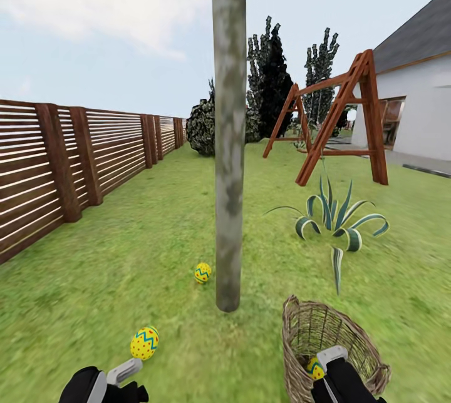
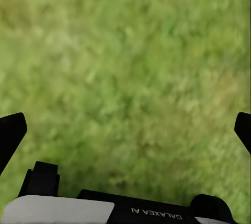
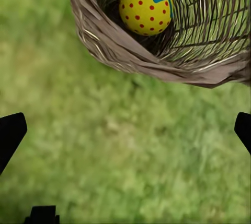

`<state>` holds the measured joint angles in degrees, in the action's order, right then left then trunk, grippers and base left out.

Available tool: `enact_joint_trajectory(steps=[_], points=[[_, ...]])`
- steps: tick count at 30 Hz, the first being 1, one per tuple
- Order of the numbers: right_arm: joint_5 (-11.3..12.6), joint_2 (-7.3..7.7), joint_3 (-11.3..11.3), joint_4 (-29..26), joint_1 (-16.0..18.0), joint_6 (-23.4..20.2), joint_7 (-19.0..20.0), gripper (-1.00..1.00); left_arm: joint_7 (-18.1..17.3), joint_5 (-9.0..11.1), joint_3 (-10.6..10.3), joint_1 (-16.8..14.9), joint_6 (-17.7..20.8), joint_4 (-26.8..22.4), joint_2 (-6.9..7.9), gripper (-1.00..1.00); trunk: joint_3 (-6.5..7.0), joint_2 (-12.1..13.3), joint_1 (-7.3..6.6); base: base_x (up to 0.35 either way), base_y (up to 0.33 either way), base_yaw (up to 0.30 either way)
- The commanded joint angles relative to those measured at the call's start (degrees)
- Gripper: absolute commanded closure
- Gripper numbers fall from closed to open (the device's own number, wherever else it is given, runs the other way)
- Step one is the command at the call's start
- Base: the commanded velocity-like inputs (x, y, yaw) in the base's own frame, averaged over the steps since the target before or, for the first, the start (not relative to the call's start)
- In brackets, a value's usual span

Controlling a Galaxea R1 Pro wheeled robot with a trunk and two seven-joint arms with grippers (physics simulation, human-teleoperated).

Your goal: Take the three Easter eggs out of the wicker basket on the lawn in the garden, then place them on the lawn next to a single tree (choose any tree) so that all three eggs are next to the same tree and none are left in the basket.

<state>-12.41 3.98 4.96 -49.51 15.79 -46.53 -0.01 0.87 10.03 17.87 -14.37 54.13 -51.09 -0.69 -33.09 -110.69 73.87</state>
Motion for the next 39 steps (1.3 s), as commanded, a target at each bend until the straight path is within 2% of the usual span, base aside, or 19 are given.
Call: enact_joint_trajectory(steps=[1,9,14,22,25,30,39], points=[[-0.16,0.06,0.24,-0.06,0.03,-0.32,0.00,-1.00,0.09,0.25,0.21,-0.04,0.28,-0.06,-0.08,-1.00,0.12,0.38,-0.23,0.000,0.000,0.000],[-0.16,0.11,0.23,-0.06,0.03,-0.24,-0.02,-1.00,0.09,0.25,0.24,-0.04,0.28,-0.06,-0.13,-1.00,1.55,3.59,-1.99,0.000,0.000,0.000],[-0.16,0.15,0.22,-0.06,0.03,-0.23,-0.01,-1.00,-0.12,0.32,0.24,-0.04,0.08,-0.06,-0.39,-1.00,1.55,3.59,-1.99,0.000,0.000,0.000],[-0.16,0.15,0.14,-0.06,0.03,-0.23,0.01,-1.00,-0.11,0.34,0.08,-0.04,-3.33,1.66,-0.87,-1.00,1.55,3.59,-1.99,0.163,-0.088,0.000],[-0.16,0.15,0.14,-0.06,0.03,-0.23,0.01,-1.00,-0.09,0.34,0.07,-0.04,-3.47,1.89,-0.94,-1.00,1.55,3.59,-1.99,0.287,-0.185,0.000],[-0.16,0.15,0.16,-0.06,0.03,-0.23,0.01,-1.00,0.07,0.26,0.14,-0.04,-3.71,2.03,-1.90,-1.00,1.55,3.59,-1.99,0.274,-0.215,0.000],[-0.16,0.15,0.21,-0.06,0.04,-0.23,0.01,-1.00,0.00,0.25,0.13,-0.04,-3.75,2.62,-2.05,-1.00,1.55,3.59,-1.99,0.133,-0.123,0.000]])
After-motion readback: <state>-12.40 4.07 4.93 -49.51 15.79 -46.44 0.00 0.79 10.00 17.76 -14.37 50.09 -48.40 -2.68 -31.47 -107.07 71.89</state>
